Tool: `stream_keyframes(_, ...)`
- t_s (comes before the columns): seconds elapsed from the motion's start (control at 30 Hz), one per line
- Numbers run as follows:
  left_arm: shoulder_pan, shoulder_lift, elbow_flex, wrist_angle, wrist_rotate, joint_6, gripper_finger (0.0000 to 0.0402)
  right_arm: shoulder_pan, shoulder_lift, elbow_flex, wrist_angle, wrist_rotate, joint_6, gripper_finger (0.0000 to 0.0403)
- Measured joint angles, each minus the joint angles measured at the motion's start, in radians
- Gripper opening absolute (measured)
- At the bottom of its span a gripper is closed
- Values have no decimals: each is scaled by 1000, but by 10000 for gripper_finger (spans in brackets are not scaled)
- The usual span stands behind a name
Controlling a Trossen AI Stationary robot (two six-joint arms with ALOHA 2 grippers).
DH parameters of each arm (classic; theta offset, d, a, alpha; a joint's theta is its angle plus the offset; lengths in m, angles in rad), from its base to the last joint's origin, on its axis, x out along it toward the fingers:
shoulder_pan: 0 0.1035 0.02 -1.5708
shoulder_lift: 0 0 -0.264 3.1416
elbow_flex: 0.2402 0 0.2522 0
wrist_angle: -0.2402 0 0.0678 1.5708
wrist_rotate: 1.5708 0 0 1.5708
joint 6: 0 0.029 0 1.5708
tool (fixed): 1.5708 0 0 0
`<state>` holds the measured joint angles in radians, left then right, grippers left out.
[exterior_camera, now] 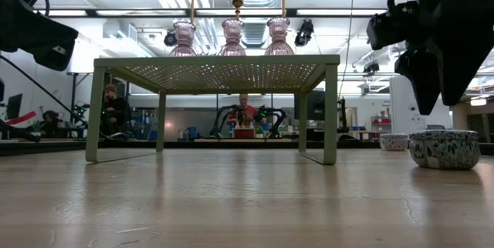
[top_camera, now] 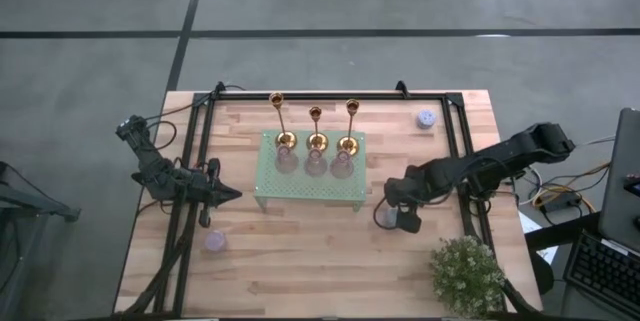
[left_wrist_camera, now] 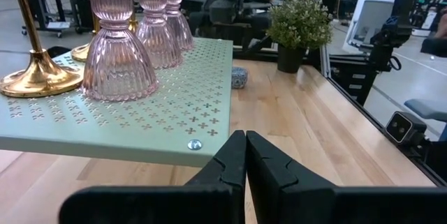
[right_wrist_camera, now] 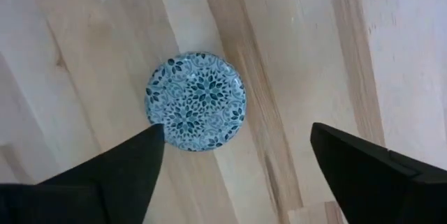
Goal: Pick & Place candle stick holders
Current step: Put the blue scented candle on the shelf
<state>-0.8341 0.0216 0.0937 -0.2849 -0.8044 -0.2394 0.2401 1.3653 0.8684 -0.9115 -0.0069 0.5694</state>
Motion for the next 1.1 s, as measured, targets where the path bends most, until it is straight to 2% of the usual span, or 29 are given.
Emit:
stream_keyframes(0.2,0,0,0,0,0,0,14,14,28,-8,22,3,-2,366)
stream_keyframes(1.1,1,0,0,0,0,0,14,123,189,-18,143,37,-2,362)
